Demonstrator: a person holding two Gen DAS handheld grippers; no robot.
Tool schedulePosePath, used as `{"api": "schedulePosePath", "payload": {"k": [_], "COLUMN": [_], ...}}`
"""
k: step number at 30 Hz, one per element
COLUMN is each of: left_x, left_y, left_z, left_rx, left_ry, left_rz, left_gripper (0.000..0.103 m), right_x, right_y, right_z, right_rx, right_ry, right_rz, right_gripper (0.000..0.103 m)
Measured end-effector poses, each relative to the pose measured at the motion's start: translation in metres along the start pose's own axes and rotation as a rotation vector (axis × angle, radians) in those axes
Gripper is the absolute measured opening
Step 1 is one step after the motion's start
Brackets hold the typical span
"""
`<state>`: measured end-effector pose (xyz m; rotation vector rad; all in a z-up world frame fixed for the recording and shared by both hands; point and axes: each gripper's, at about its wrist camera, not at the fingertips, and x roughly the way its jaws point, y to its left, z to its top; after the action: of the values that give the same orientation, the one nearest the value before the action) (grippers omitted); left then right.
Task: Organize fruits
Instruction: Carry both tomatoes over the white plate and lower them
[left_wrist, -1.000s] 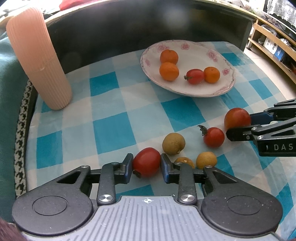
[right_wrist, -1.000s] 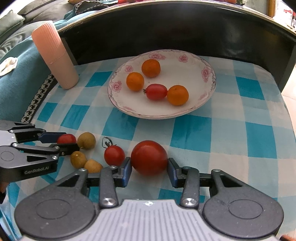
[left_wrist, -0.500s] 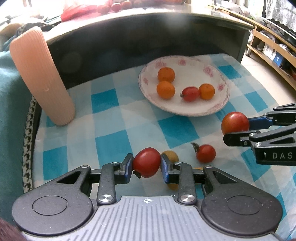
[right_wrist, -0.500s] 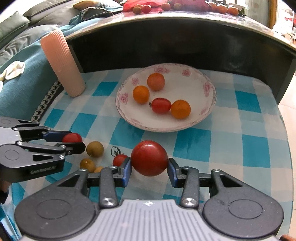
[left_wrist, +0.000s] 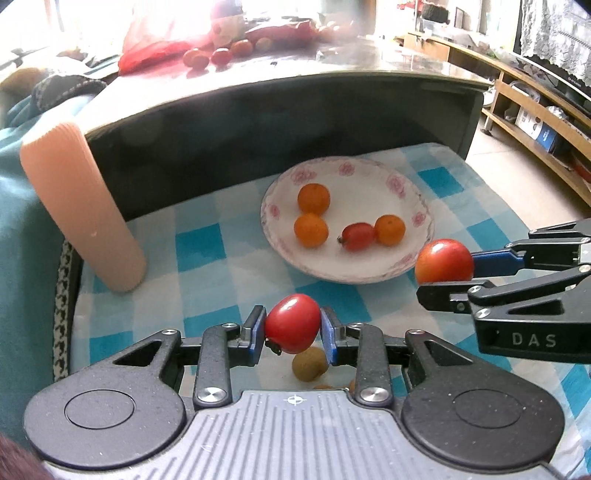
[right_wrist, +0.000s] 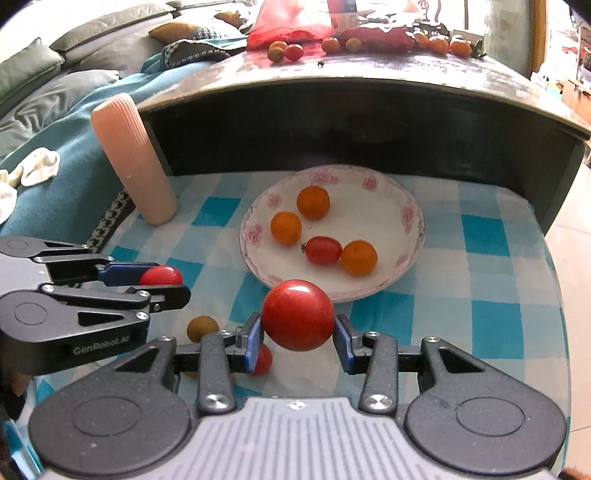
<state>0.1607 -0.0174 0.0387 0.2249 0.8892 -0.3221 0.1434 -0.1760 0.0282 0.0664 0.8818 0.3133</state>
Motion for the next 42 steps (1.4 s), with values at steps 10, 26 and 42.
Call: {"api": "schedulePosePath", "payload": {"k": [10, 26, 42], "left_x": [0.001, 0.009, 0.013], "left_y": [-0.014, -0.023, -0.024], "left_z": [0.015, 0.035, 0.045], "left_rx": [-0.001, 0.01, 0.004], "left_ry": [-0.02, -0.039, -0.045], "left_rz": [-0.015, -0.01, -0.008], "left_gripper": [0.039, 0.039, 0.04], "right_x": [-0.006, -0.008, -0.007], "right_y": [-0.002, -0.015, -0.022], "right_z": [0.007, 0.019, 0.027], "right_rx": [0.007, 0.046, 0.069], "right_ry": [-0.026, -0.053, -0.065], "right_rz": [-0.016, -0.049, -0.064], "right_gripper": [0.055, 0.055, 0.055]}}
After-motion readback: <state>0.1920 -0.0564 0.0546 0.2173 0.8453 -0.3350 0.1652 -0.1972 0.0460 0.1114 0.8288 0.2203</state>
